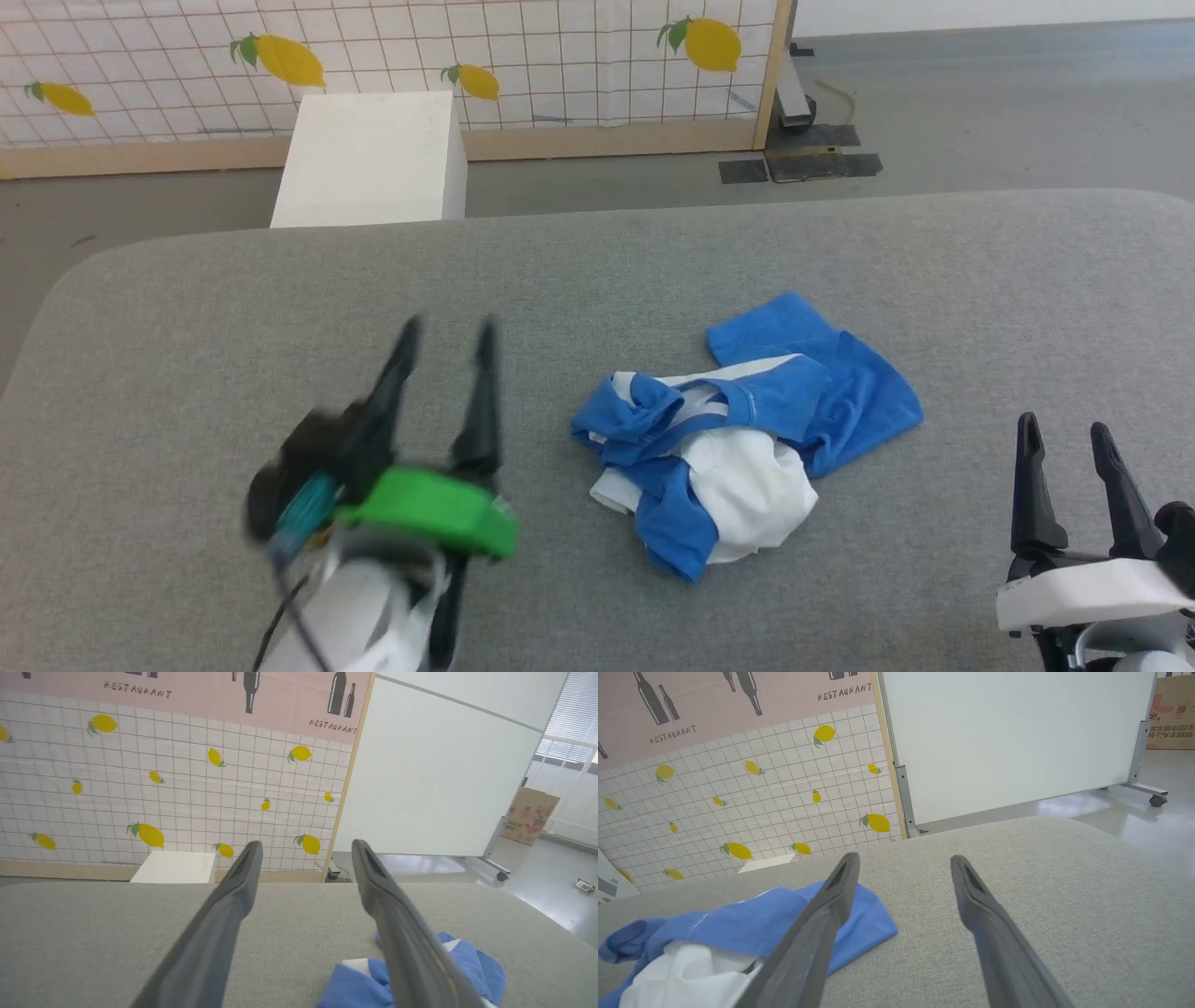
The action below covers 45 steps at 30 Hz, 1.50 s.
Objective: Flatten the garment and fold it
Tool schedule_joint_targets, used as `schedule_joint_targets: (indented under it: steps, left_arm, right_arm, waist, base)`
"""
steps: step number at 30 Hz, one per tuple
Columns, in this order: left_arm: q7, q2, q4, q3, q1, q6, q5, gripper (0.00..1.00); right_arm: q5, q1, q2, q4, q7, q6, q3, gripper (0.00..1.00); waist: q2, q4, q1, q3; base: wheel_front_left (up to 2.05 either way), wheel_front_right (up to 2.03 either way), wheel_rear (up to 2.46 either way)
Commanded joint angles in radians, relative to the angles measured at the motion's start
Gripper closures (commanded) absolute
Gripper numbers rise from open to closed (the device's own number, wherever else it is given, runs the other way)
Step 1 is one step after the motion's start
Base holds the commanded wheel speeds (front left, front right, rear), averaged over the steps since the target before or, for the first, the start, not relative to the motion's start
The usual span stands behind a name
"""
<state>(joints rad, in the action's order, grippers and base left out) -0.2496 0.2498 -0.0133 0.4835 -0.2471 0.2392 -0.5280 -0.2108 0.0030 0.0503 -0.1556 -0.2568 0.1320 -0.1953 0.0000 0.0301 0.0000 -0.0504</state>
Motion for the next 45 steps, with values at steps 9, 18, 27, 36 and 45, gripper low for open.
schedule_joint_targets:
  steps: [9, 18, 27, 36, 45]
  left_arm:
    - [-0.012, -0.099, 0.162, -0.240, 0.343, 0.033, 0.225, 0.00]
    - [-0.012, -0.179, 0.127, -0.340, 0.431, -0.054, 0.303, 0.00]
    - [-0.012, -0.197, 0.131, -0.363, 0.394, -0.096, 0.338, 0.00]
    - [-0.012, -0.199, 0.128, -0.325, 0.336, -0.093, 0.328, 0.00]
    - [-0.012, -0.199, 0.119, -0.281, 0.277, -0.083, 0.313, 0.00]
  right_arm:
    - [0.011, 0.047, 0.000, 0.030, -0.005, -0.001, -0.014, 0.00]
    - [0.010, 0.057, 0.000, 0.019, -0.005, -0.001, -0.006, 0.00]
    - [0.029, -0.060, 0.000, 0.024, 0.020, -0.001, -0.003, 0.00]
    - [0.001, -0.289, 0.114, 0.020, 0.415, -0.001, 0.081, 0.00]
    - [-0.132, -0.419, 0.271, -0.077, 0.816, -0.001, 0.188, 0.00]
  waist:
    - [0.0000, 0.002, 0.0000, 0.011]
    - [0.0000, -0.002, 0.0000, 0.018]
    - [0.0000, -0.016, 0.0000, -0.023]
    - [0.0000, -0.055, 0.0000, -0.114]
    - [0.0000, -0.116, 0.0000, -0.201]
  base:
    - [0.00, 0.00, 0.00]
    - [0.00, 0.00, 0.00]
    - [0.00, 0.00, 0.00]
    - [0.00, 0.00, 0.00]
    - [0.00, 0.00, 0.00]
